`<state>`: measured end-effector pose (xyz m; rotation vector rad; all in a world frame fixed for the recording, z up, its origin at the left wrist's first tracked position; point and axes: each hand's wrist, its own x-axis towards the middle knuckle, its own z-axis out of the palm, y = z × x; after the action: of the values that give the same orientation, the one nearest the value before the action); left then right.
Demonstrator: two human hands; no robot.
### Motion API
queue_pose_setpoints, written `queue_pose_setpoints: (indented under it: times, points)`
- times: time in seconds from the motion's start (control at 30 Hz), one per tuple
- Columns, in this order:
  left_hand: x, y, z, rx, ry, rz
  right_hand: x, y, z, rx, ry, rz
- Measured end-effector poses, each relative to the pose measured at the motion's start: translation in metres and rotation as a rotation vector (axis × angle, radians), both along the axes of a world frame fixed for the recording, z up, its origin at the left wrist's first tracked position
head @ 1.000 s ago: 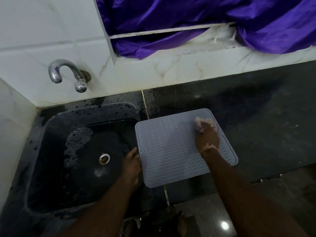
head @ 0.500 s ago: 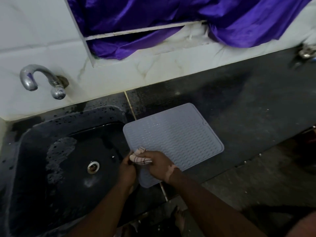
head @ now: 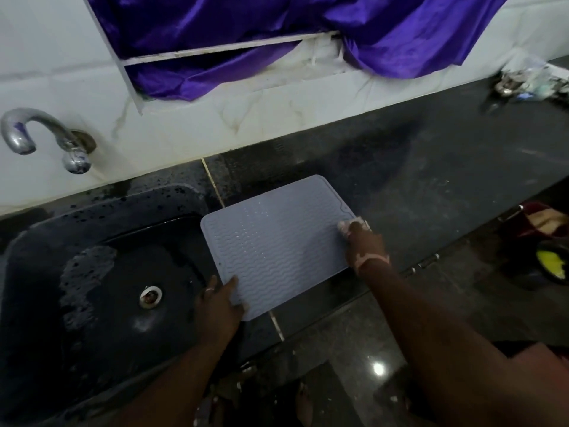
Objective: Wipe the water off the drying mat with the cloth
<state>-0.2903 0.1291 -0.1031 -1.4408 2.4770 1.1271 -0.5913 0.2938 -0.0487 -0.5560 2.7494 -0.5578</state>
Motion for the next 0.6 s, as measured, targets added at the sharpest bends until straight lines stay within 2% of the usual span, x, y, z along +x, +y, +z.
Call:
queue_pose_setpoints:
  times: [0.1,0.27,0.4,0.47,0.5,0.57,0.6]
  points:
    - [0.005,-0.008,-0.013,-0.097,-0.127,-0.083,0.032,-0.005,-0.032,0.17,0.152,0.147]
    - [0.005,-0.007,-0.011,-0.149,-0.18,-0.092,0.099,-0.022,-0.036,0.14,0.307,0.286]
    - [0.002,-0.006,-0.003,-0.171,-0.213,-0.107,0.178,-0.04,-0.027,0.056,0.344,0.494]
    - [-0.001,-0.002,0.007,-0.172,-0.188,-0.106,0.193,-0.049,-0.025,-0.076,0.136,0.507]
    - [-0.004,0.002,0.013,-0.179,-0.149,-0.101,0.193,-0.05,-0.018,-0.155,-0.093,0.481]
    - [-0.008,0.014,0.031,-0.186,0.051,0.031,0.182,-0.046,-0.001,-0.37,-0.443,0.328]
    - [-0.01,0.022,0.04,-0.109,0.219,0.173,0.174,-0.042,0.008,-0.464,-0.547,0.231]
